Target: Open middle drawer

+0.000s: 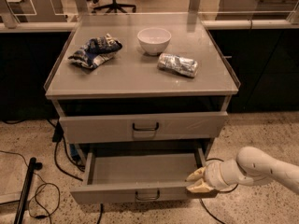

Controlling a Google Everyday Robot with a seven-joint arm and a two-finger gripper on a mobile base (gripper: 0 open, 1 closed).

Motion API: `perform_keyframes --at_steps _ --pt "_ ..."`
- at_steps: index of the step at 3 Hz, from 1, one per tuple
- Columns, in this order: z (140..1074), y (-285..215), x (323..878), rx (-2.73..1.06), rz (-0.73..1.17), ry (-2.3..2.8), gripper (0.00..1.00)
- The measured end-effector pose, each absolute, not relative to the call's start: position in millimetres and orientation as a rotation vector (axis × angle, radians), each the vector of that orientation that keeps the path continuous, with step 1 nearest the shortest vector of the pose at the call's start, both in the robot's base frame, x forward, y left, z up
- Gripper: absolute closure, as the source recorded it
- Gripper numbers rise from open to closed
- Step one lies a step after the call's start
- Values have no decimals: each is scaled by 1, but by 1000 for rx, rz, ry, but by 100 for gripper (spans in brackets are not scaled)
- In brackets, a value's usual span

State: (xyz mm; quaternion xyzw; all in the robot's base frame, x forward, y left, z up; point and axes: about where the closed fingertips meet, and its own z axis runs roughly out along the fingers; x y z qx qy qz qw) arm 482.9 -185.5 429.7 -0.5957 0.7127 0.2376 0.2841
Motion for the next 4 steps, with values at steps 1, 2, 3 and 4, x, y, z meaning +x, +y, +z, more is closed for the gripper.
perform_keyframes --at_steps 1,2,3,4 --pt "430 -186 483 -1594 636 1907 28" --pt "430 -185 483 -1594 636 1907 29" --pt "430 -185 483 -1594 636 1907 53" --pt "429 -188 473 -1595 643 1907 76"
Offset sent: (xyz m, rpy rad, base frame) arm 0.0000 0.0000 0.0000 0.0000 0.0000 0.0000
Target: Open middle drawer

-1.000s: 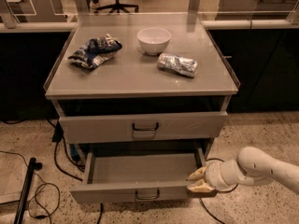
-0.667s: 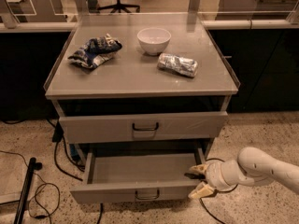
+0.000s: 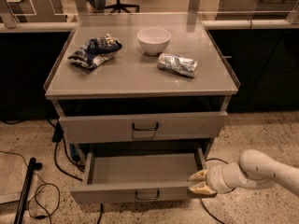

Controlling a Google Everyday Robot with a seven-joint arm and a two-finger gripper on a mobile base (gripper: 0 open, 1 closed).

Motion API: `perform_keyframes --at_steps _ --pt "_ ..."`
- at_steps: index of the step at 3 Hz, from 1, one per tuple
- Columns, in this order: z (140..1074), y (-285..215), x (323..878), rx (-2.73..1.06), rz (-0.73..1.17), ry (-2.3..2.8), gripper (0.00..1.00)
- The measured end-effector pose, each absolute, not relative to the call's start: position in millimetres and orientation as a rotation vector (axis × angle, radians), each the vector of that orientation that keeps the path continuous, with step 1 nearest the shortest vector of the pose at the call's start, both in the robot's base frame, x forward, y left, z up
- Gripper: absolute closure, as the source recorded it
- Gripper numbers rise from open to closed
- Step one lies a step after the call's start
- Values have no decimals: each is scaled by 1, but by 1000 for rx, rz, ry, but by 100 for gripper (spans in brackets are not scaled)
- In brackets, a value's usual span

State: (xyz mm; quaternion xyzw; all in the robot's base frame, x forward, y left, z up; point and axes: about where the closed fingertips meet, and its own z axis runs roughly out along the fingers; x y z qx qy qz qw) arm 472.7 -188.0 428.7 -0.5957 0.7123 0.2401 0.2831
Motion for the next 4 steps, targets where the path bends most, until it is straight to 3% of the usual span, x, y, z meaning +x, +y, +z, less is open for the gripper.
perform_keyframes --at_steps 1,4 --pt "432 -199 446 -1573 661 1899 98" --pt "440 -208 392 -1539 691 1865 100"
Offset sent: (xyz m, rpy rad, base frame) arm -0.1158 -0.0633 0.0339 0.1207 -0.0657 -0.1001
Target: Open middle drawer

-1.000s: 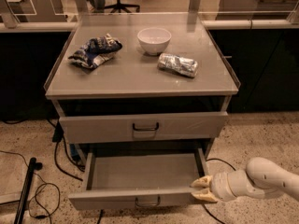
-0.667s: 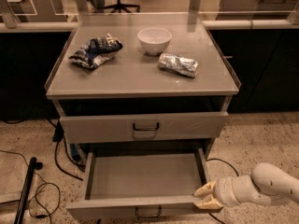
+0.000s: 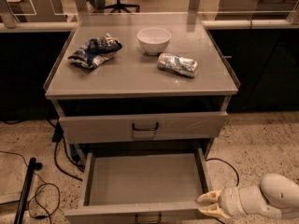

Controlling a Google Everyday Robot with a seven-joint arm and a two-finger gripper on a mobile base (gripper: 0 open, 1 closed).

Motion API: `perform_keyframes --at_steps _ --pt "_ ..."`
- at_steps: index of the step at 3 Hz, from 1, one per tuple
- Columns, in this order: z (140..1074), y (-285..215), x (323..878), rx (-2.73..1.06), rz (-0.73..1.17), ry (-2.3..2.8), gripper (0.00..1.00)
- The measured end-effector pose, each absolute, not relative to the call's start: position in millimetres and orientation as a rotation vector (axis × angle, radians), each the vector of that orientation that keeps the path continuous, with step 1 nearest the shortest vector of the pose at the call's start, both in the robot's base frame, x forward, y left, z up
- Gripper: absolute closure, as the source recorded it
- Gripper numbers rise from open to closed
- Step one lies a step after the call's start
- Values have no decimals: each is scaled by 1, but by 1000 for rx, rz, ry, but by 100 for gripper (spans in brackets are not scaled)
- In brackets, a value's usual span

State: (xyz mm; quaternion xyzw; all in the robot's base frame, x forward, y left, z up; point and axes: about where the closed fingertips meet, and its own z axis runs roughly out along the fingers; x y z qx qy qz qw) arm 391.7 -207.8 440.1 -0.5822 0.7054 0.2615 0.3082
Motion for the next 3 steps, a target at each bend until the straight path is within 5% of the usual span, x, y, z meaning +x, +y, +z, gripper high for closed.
perform_keyframes --at_steps 3 --pt "440 -208 392 -1539 692 1865 36"
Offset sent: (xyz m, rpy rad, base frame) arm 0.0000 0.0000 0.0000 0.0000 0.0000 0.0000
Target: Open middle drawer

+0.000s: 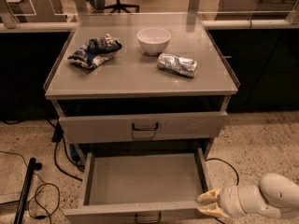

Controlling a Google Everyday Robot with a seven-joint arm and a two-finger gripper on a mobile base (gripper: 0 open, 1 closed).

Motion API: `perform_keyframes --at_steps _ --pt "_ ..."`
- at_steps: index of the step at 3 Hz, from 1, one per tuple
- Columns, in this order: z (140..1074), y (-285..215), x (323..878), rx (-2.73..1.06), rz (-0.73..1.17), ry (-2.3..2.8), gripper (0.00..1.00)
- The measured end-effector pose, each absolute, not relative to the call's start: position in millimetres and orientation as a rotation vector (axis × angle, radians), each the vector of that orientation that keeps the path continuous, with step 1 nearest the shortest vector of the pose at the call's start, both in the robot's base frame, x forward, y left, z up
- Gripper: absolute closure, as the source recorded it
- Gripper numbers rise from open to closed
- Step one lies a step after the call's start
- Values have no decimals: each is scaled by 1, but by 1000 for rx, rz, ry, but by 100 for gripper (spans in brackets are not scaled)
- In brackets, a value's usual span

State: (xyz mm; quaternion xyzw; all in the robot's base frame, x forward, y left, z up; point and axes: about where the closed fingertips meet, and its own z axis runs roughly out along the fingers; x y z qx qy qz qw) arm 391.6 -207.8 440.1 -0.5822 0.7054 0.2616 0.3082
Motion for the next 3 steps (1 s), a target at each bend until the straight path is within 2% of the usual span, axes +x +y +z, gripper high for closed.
perform_keyframes --at_steps 1,2,3 --pt "440 -208 392 -1539 692 1865 12" --pt "440 -208 392 -1539 692 1865 0" --pt "440 -208 392 -1539 692 1865 0"
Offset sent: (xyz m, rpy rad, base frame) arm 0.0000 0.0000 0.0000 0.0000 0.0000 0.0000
